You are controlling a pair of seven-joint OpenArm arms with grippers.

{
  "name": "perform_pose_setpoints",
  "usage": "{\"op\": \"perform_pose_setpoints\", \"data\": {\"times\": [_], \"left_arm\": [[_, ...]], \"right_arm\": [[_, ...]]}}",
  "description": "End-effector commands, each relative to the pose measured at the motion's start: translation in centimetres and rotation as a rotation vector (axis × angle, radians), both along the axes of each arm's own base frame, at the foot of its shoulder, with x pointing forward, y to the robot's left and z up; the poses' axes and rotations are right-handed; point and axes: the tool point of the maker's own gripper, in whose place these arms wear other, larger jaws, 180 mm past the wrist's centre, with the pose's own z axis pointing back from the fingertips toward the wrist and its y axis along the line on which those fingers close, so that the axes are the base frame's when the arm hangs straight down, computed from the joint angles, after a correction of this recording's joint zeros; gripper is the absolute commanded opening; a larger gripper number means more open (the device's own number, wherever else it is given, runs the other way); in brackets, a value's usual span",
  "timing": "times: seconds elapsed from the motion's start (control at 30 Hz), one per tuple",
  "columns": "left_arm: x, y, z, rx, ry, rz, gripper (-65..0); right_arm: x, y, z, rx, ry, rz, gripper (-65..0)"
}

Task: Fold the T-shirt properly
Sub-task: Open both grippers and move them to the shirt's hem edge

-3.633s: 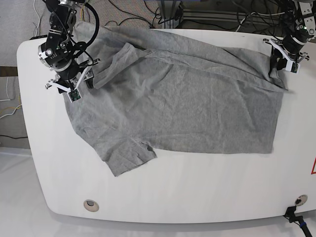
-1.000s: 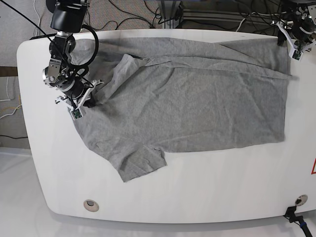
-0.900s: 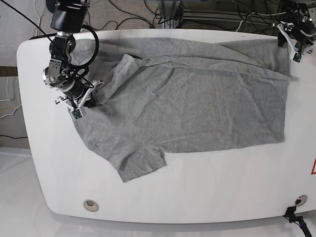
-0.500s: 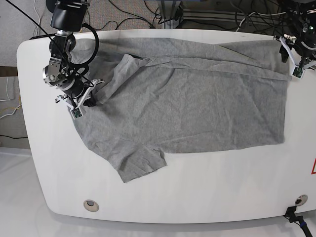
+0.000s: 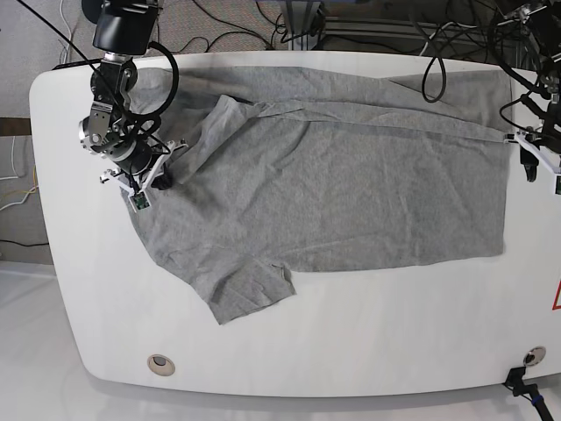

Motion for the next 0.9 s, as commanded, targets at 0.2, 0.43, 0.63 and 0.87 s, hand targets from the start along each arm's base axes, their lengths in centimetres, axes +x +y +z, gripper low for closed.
{"op": "perform_pose_setpoints", "data": {"times": [0.2, 0.43, 0.63, 0.87], "left_arm": [[1.8, -1.2, 1.2, -0.015, -0.067, -0.026, -32.6], [2.7, -1.9, 1.6, -0.044, -0.106, -0.023, -32.8], [4.3, -3.4, 1.6, -0.109, -0.172, -0.025, -32.2], [6.2, -3.3, -0.6, -0.184, -0.146, -0.008, -32.4]], "right_arm": [[0.1, -0.6, 4.4, -0.121, -0.064, 0.034, -65.0], [2.0, 0.0, 7.6, -0.146, -0.151, 0.044, -65.0], [4.6, 0.2, 8.7, -0.117, -0.189, 0.026, -61.4], [8.2, 0.0, 8.8, -0.048, -0.211, 0.001, -38.6]]}}
